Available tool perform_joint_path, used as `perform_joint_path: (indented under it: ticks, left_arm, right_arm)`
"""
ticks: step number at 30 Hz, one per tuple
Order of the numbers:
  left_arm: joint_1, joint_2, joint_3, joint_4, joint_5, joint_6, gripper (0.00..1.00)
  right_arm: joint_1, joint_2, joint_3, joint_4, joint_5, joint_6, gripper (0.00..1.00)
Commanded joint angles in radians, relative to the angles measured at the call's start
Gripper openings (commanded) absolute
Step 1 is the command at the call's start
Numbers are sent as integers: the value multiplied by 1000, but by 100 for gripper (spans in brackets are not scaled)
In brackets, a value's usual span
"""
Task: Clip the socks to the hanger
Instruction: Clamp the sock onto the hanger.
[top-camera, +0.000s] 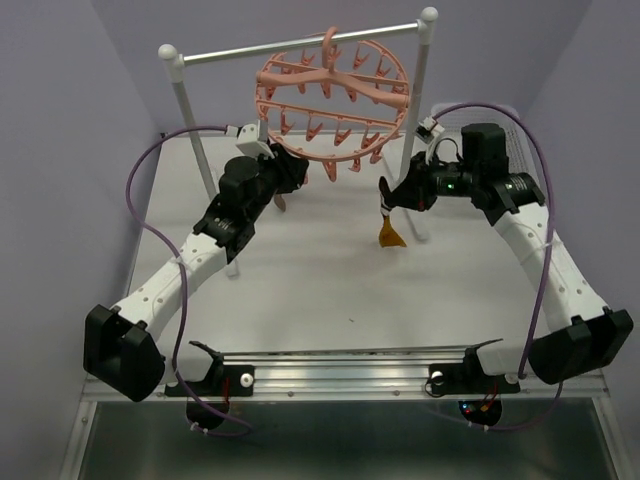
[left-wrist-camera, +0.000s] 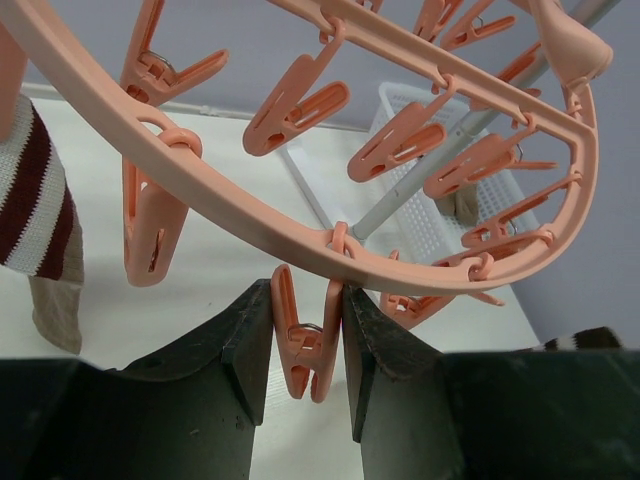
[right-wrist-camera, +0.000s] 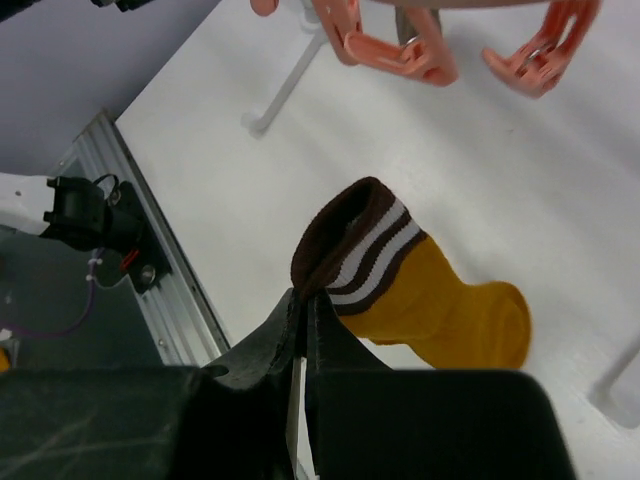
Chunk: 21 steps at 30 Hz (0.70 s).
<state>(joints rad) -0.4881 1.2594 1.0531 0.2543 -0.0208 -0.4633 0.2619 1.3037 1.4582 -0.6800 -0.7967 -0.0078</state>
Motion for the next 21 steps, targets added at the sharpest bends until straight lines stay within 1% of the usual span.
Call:
perform_joint_path:
  ticks: [1,3,7,12,18,21]
  left_arm:
    - [-23,21,2,132,-41,-28,0]
    - [-29,32,7,137,-39,-32,0]
    - [-52,38,1,166,-60,-37,0]
    - [-72,49,2,184,-74,-35,0]
    - [-86,41,-1,188,-94,-32,0]
    - [-89,35,-7,189,-99,-34,0]
  right_arm:
    - [56,52,-19,62,-73,72,2]
    - [94,80,-7,69,-68,106,2]
    - [154,185,39,126,-41,189,2]
    - [232,265,94,138,-24,215,2]
    - [267,319,134,217,65,265,2]
    - [278,335,149,238,76,281,2]
